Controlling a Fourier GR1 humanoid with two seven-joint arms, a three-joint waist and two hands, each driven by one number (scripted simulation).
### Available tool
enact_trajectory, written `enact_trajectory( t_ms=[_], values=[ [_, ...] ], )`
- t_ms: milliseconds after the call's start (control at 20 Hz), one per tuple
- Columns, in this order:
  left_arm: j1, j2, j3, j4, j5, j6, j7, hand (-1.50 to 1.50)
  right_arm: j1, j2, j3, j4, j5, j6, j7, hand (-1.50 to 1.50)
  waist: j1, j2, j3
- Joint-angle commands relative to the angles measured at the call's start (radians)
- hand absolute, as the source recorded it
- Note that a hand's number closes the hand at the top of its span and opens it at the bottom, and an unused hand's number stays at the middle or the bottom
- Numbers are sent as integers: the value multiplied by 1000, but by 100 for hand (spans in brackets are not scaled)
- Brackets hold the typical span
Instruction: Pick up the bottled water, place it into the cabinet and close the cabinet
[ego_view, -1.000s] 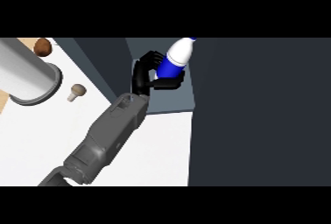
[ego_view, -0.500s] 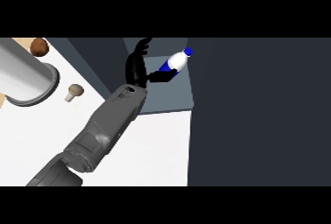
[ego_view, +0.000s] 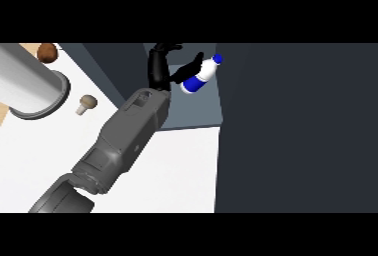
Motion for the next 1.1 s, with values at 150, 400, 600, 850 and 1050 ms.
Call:
enact_trajectory(
  t_ms=[150,400,600,850,1050],
  values=[
    [22,-6,36,-55,90,-221,-96,150,-2,-22,-11,-73,-41,22,40,-150,3,-8,2],
    [53,-6,-36,-122,150,-217,-89,150,-5,-15,-6,-128,-42,1,93,-150,16,-19,2],
    [86,-6,-92,-210,194,-300,-17,150,6,20,112,-163,50,-39,146,-150,35,-26,1],
    [276,-6,-246,-438,289,-417,1,-150,-1,19,106,-141,49,-46,127,-150,55,-37,1],
    [421,-6,-322,-604,314,-431,51,-150,50,-3,85,-179,49,-63,127,-150,81,-45,1]
  ],
)
